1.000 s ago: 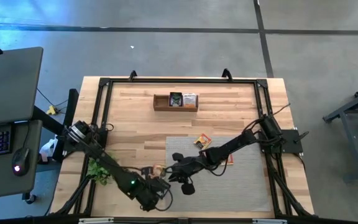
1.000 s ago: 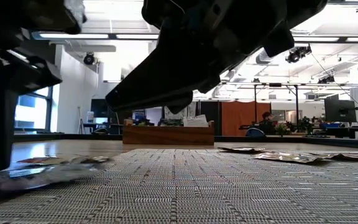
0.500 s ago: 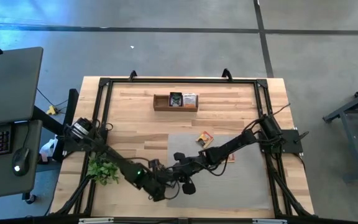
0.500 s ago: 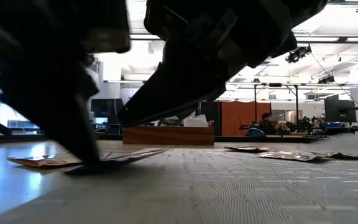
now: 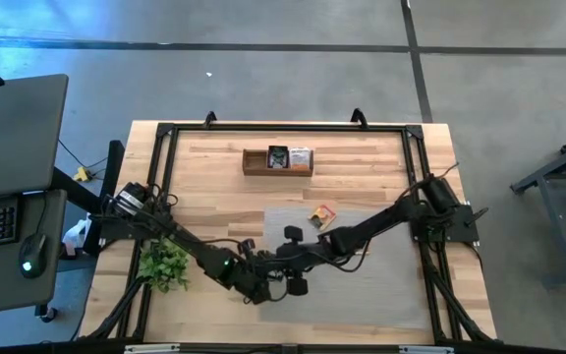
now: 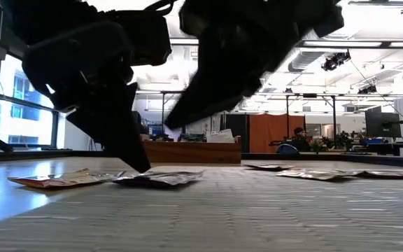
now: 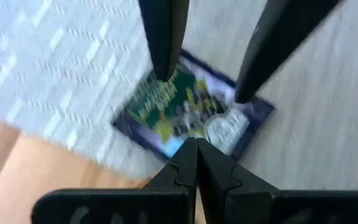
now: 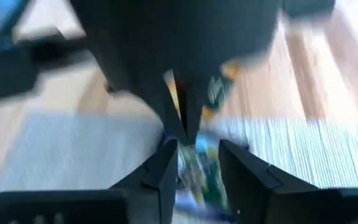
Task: Pick & Place Tea
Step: Put the black tea bag into the middle section of the wooden organizer
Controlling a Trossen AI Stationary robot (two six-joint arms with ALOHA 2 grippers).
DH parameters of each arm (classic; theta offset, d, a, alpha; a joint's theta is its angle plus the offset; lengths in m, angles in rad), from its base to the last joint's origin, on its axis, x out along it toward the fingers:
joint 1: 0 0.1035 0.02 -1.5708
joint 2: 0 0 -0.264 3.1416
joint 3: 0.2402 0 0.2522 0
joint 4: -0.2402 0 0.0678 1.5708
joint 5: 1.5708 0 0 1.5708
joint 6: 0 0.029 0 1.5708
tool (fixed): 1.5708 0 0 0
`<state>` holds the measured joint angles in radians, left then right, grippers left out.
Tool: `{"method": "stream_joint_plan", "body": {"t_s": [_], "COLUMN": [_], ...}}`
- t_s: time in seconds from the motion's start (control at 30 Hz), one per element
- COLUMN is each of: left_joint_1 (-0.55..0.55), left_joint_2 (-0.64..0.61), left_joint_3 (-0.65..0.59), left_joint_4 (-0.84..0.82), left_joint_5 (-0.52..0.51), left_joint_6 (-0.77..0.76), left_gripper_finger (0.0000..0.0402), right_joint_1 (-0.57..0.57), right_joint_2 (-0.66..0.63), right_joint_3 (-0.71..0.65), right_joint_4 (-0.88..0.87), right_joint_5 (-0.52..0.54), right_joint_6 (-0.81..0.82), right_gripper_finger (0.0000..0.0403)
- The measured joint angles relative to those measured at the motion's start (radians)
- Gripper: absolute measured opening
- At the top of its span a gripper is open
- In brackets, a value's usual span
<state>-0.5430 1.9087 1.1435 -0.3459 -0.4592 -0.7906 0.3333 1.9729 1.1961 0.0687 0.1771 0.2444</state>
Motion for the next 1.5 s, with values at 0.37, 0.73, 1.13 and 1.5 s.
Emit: {"method": "stream_joint_plan", "body": {"t_s": [0.37, 0.73, 1.13, 1.5], "left_joint_1": [0.0, -0.036, -0.08, -0.027], "left_joint_2": [-0.005, -0.027, -0.007, -0.006], "left_joint_3": [0.001, 0.002, 0.01, -0.016], "left_joint_4": [-0.081, -0.089, -0.054, -0.056], "left_joint_5": [-0.004, -0.024, -0.045, -0.042], "left_joint_6": [-0.026, -0.06, -0.064, -0.074], "left_gripper_finger": [0.0001, 0.0001, 0.0001, 0.0001], "right_joint_1": [-0.067, -0.085, -0.092, -0.099], "right_joint_2": [0.058, 0.065, 0.1, 0.126], "right_joint_3": [0.0, 0.0, -0.001, 0.0], "right_joint_4": [-0.023, 0.004, 0.025, 0.08], "right_joint_5": [-0.078, -0.095, -0.075, -0.125], "right_joint_6": [0.111, 0.139, 0.117, 0.113], "right_gripper_finger": [0.016, 0.0154, 0.0154, 0.0134]}}
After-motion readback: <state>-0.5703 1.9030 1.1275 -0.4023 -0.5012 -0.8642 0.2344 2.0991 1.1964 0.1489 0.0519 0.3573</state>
